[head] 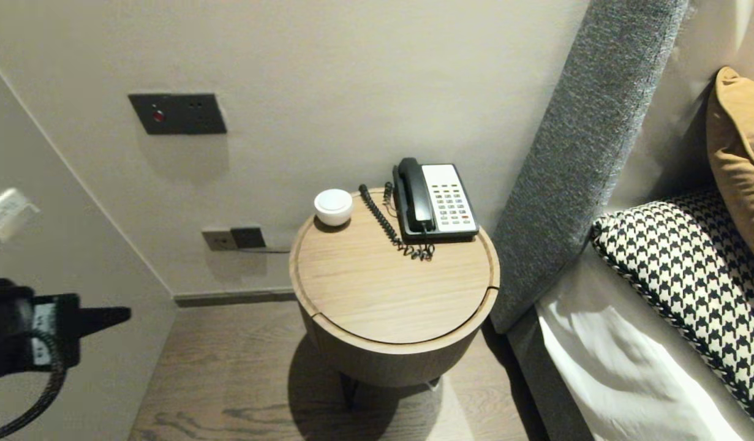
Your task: Open the nightstand drawer
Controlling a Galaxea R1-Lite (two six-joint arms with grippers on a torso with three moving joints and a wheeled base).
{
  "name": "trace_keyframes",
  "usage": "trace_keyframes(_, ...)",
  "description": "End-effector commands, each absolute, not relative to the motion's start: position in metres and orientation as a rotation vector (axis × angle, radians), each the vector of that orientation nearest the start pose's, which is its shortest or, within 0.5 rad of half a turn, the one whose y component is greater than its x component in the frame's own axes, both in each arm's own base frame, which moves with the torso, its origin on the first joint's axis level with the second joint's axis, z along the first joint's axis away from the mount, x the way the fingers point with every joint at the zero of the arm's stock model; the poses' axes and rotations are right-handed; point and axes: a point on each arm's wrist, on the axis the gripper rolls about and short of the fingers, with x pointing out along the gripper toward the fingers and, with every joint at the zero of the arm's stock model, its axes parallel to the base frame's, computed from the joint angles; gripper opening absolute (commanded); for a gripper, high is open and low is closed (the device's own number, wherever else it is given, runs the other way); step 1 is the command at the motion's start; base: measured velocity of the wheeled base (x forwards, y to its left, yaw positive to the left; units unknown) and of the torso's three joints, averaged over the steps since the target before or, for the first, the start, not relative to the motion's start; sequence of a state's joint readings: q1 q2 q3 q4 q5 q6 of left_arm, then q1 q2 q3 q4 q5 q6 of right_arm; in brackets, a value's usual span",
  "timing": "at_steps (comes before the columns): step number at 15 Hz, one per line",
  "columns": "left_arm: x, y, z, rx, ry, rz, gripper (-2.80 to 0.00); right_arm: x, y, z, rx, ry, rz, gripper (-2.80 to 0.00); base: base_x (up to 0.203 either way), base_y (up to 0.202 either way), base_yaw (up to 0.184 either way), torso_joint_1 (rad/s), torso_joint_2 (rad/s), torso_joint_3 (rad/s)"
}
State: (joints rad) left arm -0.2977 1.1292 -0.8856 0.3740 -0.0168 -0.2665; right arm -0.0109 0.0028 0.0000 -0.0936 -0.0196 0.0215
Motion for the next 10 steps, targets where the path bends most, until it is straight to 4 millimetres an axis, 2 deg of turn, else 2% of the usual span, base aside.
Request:
trace_keyframes(1, 0.183, -0.084, 0.221, -0.189, 0.848, -0.267, -2.80, -0.020, 0.000, 0.074, 0.022, -0.051, -0.030, -2.80, 0.000, 0.000, 0.000, 0.000, 0.00, 0.000)
trace_keyframes(5, 0.217, -0.140, 0.197, -0.242, 0.995, -0.308, -2.80, -0.020, 0.000, 0.074, 0.022, -0.050, -0.032, -2.80, 0.000, 0.000, 0.000, 0.000, 0.00, 0.000)
trace_keyframes(7, 0.234, -0.169, 0.184, -0.280, 0.980, -0.341, -2.80, -0.020, 0.000, 0.074, 0.022, -0.051, -0.030, -2.80, 0.000, 0.000, 0.000, 0.000, 0.00, 0.000)
trace_keyframes(10, 0.252, -0.198, 0.158, -0.288, 0.975, -0.339, -2.80, -0.020, 0.000, 0.074, 0.022, -0.051, -0.030, -2.80, 0.000, 0.000, 0.000, 0.000, 0.00, 0.000)
